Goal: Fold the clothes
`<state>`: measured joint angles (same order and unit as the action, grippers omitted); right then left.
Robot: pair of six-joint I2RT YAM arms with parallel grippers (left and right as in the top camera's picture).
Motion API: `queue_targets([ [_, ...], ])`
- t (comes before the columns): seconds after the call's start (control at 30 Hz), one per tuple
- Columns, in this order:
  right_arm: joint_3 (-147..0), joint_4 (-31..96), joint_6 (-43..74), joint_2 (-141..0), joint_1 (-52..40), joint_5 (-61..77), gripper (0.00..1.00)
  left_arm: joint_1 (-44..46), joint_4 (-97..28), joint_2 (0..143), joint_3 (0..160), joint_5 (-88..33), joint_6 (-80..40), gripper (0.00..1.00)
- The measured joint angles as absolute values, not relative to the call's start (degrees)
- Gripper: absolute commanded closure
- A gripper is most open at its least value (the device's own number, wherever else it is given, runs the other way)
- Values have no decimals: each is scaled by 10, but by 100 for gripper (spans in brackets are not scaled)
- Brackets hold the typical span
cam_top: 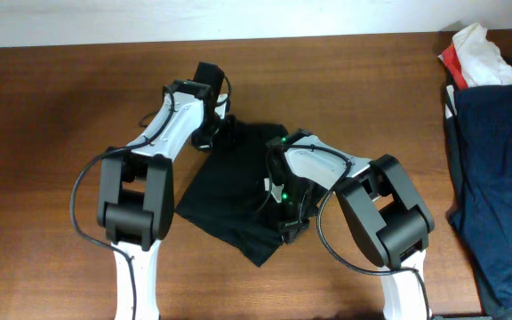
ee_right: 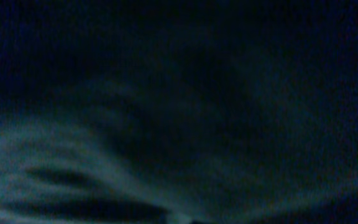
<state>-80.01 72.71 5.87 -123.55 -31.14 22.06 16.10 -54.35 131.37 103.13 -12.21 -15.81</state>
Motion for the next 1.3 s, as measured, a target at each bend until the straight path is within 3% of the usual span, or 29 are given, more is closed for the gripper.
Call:
queue_targets([
  [0.27, -793, 798, 142, -1222, -276, 144, 96, 105, -611, 1325, 1076, -114, -158, 100],
  [0.37, -817, 798, 159, -1130, -253, 140, 96, 76, -660, 1328, 1139, -105, -158, 100],
  [0.53, -870, 703, 163, -990, -276, 156, 96, 84, -665, 1328, 1169, -136, -158, 99],
  [0.73, -787, 615, 91, -1062, -349, 223, 96, 87, -665, 1328, 1169, -146, -158, 98],
  [0.87, -750, 590, 53, -1129, -370, 241, 96, 87, -665, 1328, 1169, -146, -157, 91],
  [1.0, -743, 668, 65, -1160, -361, 186, 96, 87, -665, 1328, 1169, -146, -145, 83],
  [1.03, -748, 692, 74, -1158, -352, 167, 96, 87, -665, 1328, 1169, -146, -144, 65],
  [1.07, -771, 725, 84, -1152, -331, 143, 92, 87, -665, 1328, 1169, -146, -142, 35],
  [1.1, -801, 750, 91, -1146, -314, 133, 76, 87, -664, 1328, 1169, -146, -135, 23],
  [1.17, -887, 793, 117, -1128, -266, 114, 1, 86, -677, 1328, 1169, -147, -108, 16],
  [1.2, -923, 813, 127, -1120, -240, 109, 1, 84, -687, 1328, 1169, -147, -98, 5],
  [1.23, -957, 830, 134, -1115, -209, 104, 1, 78, -707, 1328, 1169, -152, -86, 1],
  [1.3, -993, 838, 136, -1112, -149, 101, 1, 51, -764, 1328, 1169, -198, -20, 1],
])
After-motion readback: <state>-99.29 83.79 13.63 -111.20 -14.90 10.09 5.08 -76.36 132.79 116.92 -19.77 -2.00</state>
